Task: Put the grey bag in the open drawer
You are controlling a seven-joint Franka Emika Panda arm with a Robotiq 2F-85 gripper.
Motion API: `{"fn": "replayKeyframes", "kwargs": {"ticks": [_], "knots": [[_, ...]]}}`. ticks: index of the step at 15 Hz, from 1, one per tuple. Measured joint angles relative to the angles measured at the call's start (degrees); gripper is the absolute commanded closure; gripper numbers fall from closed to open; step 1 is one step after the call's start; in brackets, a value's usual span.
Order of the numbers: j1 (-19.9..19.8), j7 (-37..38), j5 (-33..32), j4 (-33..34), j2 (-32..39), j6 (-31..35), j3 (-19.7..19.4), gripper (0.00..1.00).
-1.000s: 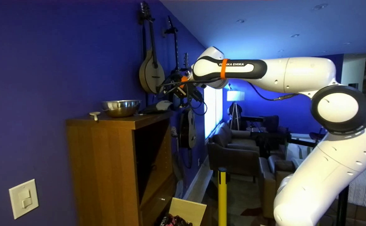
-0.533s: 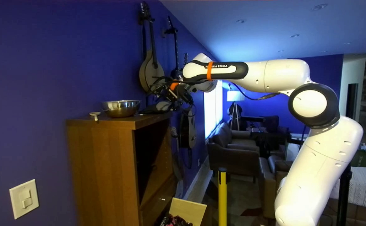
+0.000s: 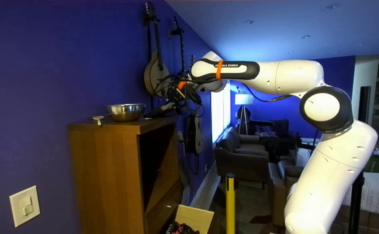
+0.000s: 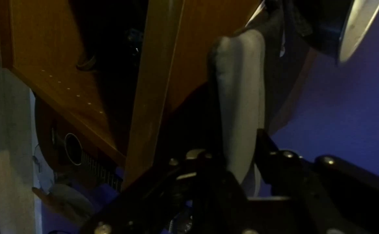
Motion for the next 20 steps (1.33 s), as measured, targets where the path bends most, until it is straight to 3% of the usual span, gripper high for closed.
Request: {"fn": "replayKeyframes", "kwargs": {"ticks": [16,18,20], "knots": [[-0.9,2.4,-1.2,0.0,-7.5,6.0,2.5,0.97],[-2.8,3.6,-4.1,-0.4,-10.3,3.8,3.0,0.97],[-3.9,3.0,-6.6,-0.8,-14.0,-3.5,2.9,0.97]]}}
